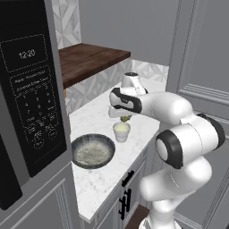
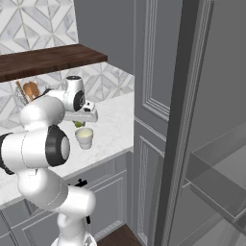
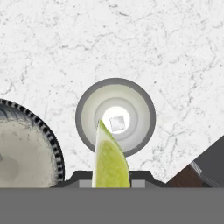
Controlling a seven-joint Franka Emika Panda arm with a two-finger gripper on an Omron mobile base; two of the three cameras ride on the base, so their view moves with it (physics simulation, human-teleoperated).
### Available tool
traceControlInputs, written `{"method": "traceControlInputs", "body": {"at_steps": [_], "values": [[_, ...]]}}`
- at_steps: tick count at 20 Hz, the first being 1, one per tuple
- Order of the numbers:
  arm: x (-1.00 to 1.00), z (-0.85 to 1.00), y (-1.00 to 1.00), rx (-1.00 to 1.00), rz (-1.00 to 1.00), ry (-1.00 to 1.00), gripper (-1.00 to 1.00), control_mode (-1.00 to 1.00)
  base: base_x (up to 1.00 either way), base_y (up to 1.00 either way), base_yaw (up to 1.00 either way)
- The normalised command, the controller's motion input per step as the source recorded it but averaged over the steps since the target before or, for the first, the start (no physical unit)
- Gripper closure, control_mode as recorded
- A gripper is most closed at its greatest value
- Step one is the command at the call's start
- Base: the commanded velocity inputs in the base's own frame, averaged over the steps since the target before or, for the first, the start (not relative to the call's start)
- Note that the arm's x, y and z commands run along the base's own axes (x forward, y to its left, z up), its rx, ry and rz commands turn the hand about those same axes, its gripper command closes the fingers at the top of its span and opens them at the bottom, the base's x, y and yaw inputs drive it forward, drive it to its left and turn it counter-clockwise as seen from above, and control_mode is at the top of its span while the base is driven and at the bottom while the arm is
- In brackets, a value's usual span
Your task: Grab a lemon wedge from the fridge and one ice cube from the ice bowl, and put them in the glass of lemonade.
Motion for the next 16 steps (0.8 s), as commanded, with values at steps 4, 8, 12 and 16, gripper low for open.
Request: {"method": "traceControlInputs", "body": {"at_steps": [4, 8, 12, 16], "values": [[0.20, 0.00, 0.00, 0.00, 0.00, 0.00, 1.00, -1.00, 0.00, 0.00, 0.00], [0.11, -0.24, 0.00, 0.00, 0.00, -0.05, 1.00, -1.00, 0.00, 0.00, 0.00], [0.01, -0.67, 0.00, 0.00, 0.00, -0.05, 1.00, -1.00, 0.00, 0.00, 0.00], [0.00, -0.16, 0.02, 0.00, 0.00, -0.08, 1.00, -1.00, 0.00, 0.00, 0.00]]}}
